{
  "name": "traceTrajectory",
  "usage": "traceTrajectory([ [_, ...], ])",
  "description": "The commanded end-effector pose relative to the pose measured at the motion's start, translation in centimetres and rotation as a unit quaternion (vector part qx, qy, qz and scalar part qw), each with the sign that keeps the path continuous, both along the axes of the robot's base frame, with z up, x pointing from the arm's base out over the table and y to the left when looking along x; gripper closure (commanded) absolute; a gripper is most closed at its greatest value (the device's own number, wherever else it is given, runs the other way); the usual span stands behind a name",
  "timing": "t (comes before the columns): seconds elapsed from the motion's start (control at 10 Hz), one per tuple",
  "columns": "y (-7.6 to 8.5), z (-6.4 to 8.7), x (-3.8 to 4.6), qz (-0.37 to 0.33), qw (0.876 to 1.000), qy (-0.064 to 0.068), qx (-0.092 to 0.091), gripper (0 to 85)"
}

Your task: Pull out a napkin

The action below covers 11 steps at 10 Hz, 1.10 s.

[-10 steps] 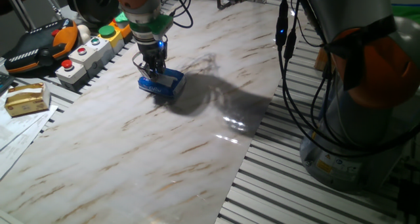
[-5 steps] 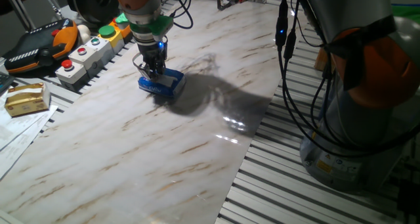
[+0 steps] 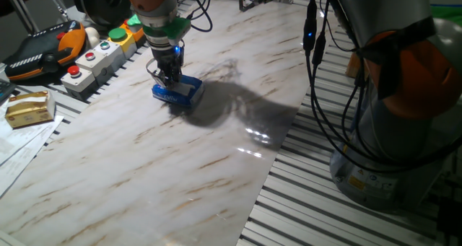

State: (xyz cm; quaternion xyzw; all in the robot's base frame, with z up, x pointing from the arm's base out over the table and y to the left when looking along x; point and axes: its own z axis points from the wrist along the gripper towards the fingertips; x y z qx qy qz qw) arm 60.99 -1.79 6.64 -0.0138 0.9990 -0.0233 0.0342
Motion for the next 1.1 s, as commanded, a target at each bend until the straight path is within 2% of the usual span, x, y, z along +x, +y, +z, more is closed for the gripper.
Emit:
traceTrajectory([
  [0.0, 0.0, 0.1, 0.03, 0.001, 1.0, 0.0, 0.001, 61.7],
  [0.4, -0.5, 0.6, 0.18, 0.008, 1.0, 0.001, 0.001, 71.0],
  [0.7, -0.6, 0.9, 0.16, 0.011, 1.0, 0.002, 0.001, 84.3],
  [1.0, -1.2, 1.6, 0.12, 0.012, 1.0, 0.003, 0.004, 84.3],
])
